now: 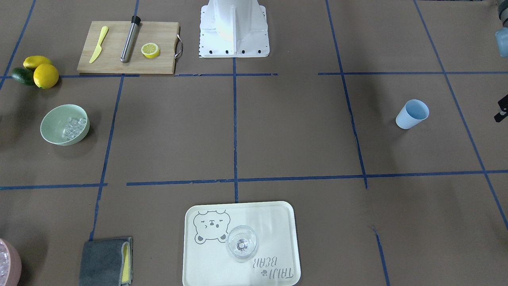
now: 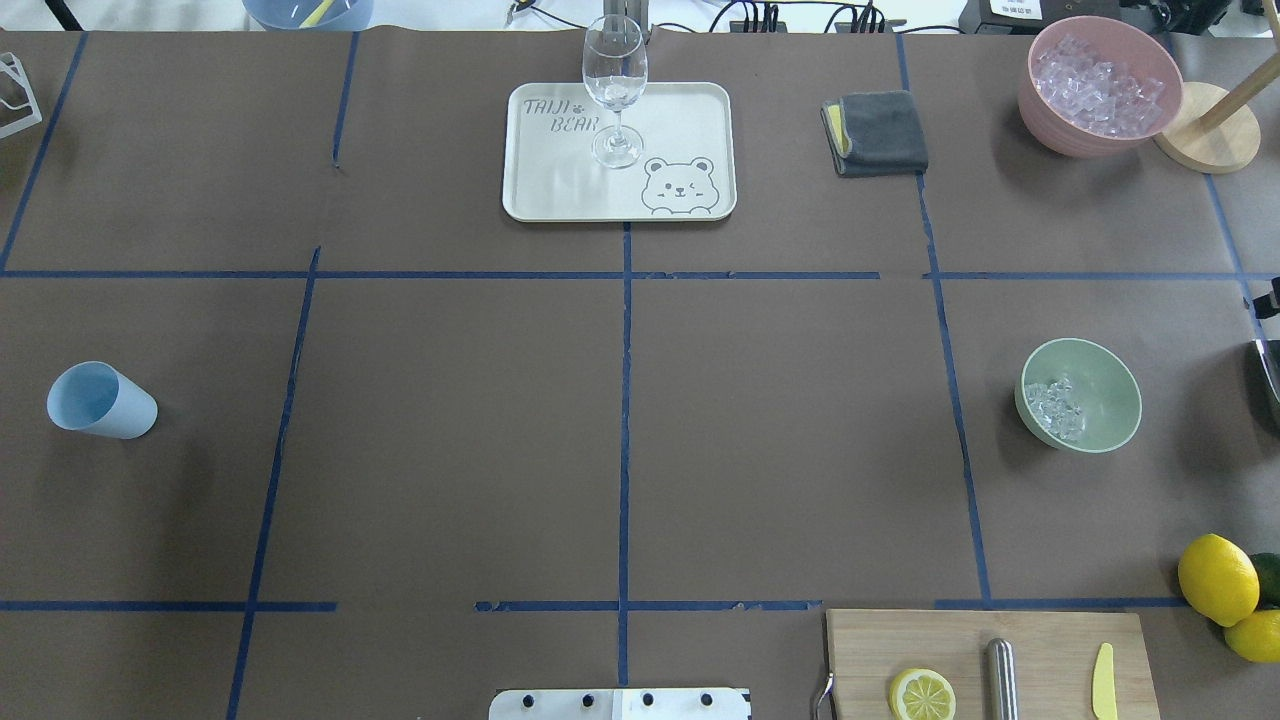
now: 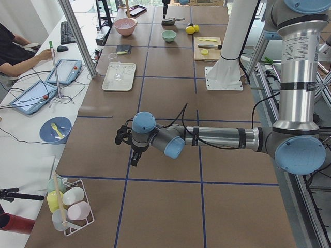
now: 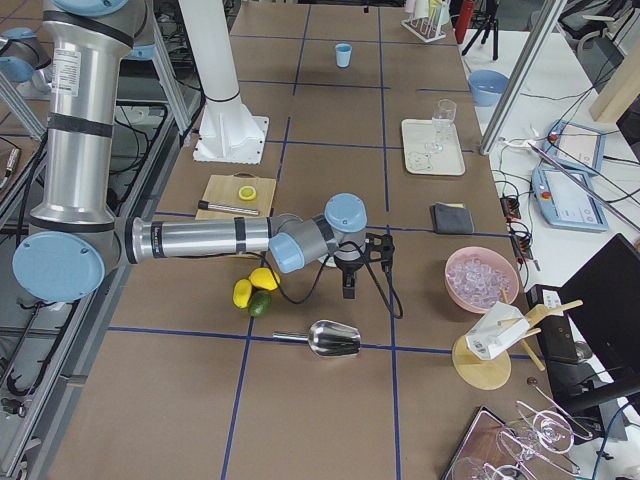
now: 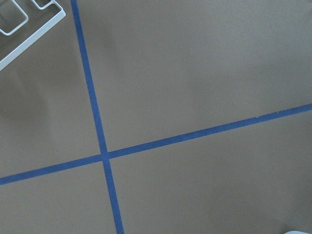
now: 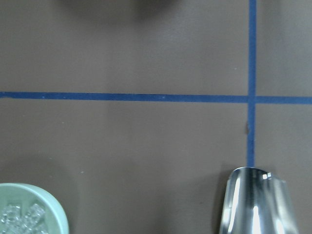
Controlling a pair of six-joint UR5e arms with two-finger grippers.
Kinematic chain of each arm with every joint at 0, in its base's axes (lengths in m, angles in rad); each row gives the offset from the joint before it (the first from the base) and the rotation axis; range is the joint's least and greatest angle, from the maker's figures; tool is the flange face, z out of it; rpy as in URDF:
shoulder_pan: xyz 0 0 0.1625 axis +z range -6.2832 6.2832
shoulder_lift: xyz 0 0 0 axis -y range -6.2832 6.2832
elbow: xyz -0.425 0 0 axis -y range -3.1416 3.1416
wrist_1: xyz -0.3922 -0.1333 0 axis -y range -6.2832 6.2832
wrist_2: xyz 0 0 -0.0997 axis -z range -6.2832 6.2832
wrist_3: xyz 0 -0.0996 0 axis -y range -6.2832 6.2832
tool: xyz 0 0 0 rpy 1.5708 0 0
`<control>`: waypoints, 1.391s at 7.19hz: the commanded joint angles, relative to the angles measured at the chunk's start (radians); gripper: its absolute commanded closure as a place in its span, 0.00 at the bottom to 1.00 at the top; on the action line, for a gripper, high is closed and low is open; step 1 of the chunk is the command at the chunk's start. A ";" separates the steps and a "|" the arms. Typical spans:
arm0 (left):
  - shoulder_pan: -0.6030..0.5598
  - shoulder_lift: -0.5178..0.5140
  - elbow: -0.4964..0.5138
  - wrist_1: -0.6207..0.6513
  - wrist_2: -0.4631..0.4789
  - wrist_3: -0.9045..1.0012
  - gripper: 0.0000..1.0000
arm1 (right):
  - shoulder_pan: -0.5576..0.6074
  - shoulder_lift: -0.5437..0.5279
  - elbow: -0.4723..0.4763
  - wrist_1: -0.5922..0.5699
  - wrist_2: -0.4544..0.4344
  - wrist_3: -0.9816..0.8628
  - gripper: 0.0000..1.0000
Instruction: Pour ice into bowl
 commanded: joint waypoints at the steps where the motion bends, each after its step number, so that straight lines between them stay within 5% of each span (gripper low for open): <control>1: -0.065 -0.034 0.017 0.132 0.001 0.104 0.00 | 0.095 0.093 -0.010 -0.288 -0.047 -0.379 0.00; 4: -0.107 -0.113 -0.065 0.456 -0.007 0.144 0.00 | 0.093 0.098 -0.041 -0.287 -0.038 -0.386 0.00; 7: -0.107 -0.012 -0.165 0.475 -0.007 0.201 0.00 | 0.095 0.087 -0.041 -0.281 -0.032 -0.380 0.00; 10: -0.105 0.006 -0.161 0.436 -0.007 0.204 0.00 | 0.096 0.027 -0.015 -0.281 0.023 -0.391 0.00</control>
